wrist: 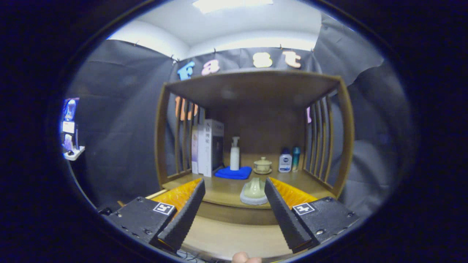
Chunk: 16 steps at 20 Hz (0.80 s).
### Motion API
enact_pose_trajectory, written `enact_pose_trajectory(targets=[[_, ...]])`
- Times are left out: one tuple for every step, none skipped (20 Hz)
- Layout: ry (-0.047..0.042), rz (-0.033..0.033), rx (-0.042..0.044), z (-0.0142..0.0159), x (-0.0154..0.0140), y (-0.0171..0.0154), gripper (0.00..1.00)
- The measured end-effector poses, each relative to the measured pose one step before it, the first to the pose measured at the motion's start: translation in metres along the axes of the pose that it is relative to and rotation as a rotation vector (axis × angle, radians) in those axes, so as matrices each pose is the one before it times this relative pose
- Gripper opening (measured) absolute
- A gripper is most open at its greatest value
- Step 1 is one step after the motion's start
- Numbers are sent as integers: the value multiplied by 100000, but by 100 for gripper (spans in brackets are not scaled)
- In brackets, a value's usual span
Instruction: Pull open the drawer, take out the items inside it, and place them on the countertop above the cabinet.
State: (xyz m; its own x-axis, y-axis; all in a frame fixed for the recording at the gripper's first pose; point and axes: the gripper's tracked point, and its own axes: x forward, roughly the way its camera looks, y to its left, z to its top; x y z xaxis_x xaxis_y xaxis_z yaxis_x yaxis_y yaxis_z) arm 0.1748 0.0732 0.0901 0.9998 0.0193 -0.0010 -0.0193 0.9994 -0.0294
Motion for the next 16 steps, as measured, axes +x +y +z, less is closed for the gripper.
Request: enact_pose_trajectory(targets=[[-529,-539,-575,-470,-2187,176,100],[-254,-455,-920,-728,-1949,121,100],[294,-1228,-895,-792,-1708,42,100],[81,-1933,-174,-1017,-957,-155,100],[307,-1104,207,-842,-979,64,100],[-166,-124,448,-913,-738,392,100],[1324,-428,267,-1013,-552,234,100],[1667,-871,348,-1243,-395,-43,100],[1554,-1678,247,-1079,-287,-72,100],[147,-2330,665,-788,-182,-274,100],[-14,-1216,661,-544,-103,-6,100],[422,-1177,1140,-835,146,77,100],[246,-61,900,-720,179,185,100],[1873,334,331,-1079,252,313,100],[2815,-144,-18,-1282,330,87,100],[3125,-420,-84,-1128,466,-84,100]])
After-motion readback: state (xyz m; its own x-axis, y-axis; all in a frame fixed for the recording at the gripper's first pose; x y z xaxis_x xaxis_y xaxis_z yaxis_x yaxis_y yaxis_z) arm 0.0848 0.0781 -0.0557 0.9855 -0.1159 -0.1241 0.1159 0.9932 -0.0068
